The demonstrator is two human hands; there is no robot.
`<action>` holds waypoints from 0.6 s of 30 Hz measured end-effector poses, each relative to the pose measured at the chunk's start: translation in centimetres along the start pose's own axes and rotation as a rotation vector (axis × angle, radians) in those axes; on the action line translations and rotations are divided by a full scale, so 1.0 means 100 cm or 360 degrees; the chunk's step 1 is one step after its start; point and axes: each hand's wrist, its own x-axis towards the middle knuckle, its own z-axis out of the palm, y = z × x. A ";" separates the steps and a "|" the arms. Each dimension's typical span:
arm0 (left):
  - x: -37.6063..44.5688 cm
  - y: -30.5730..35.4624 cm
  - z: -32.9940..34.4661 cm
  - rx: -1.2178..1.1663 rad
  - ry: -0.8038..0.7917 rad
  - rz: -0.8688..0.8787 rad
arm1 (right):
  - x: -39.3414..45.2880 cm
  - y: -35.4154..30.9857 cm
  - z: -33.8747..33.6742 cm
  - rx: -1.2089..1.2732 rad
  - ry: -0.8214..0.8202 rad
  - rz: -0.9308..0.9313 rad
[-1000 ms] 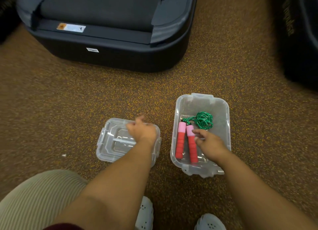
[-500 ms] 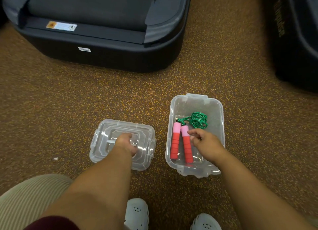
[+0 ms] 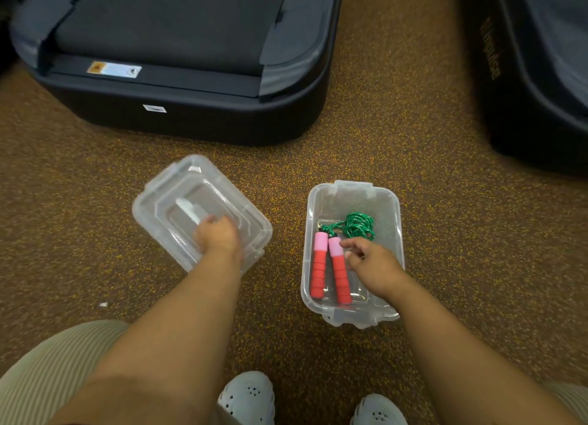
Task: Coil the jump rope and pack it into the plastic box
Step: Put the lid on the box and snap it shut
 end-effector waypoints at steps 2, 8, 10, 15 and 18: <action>-0.015 0.020 -0.003 0.0091 0.0133 0.0347 | -0.006 -0.008 -0.003 0.0067 0.0003 -0.0048; -0.074 0.060 0.006 0.0576 -0.0143 0.1064 | -0.020 -0.029 -0.004 0.0416 0.0019 -0.0188; -0.094 0.057 0.014 0.0758 -0.0320 0.1193 | -0.020 -0.028 -0.003 0.0572 0.0084 -0.0180; -0.142 0.024 0.038 0.1131 -0.0606 0.1374 | -0.033 -0.018 -0.013 0.0473 0.0308 -0.0071; -0.154 0.005 0.051 0.1310 -0.0760 0.1405 | -0.037 0.001 -0.020 0.0356 0.0394 0.0073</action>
